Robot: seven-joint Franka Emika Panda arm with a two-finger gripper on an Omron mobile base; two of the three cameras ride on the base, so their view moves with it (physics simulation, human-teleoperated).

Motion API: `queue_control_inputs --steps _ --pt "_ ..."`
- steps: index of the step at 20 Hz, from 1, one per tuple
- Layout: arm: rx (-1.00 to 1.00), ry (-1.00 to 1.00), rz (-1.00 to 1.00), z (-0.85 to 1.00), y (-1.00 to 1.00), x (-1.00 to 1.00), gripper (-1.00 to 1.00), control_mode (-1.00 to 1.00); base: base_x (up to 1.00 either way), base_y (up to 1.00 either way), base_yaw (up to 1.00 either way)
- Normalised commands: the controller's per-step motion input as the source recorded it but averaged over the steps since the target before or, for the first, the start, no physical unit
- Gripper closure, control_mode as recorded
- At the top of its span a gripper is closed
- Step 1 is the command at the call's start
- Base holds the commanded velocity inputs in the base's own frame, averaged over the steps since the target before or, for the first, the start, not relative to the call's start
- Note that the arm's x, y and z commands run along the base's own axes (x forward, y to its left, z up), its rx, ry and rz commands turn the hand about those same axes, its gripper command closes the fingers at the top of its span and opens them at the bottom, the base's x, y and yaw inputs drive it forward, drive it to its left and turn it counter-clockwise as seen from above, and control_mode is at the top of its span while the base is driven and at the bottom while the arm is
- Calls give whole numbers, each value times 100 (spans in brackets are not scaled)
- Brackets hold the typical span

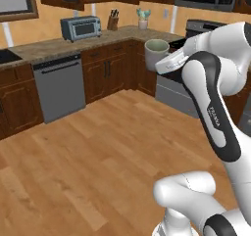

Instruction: Gather all objects into one cabinet and sort the glasses and bowls to opposite sides.

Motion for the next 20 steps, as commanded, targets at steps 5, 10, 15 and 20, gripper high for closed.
queue_control_inputs --steps 5,10,15,20 --pt "0 0 0 0 0 0 100 100 99 8 -4" --pt "0 0 0 0 0 0 100 100 100 0 2" --pt "0 0 0 0 0 0 100 100 100 -23 6" --pt "0 0 0 0 0 0 100 100 97 -57 1"
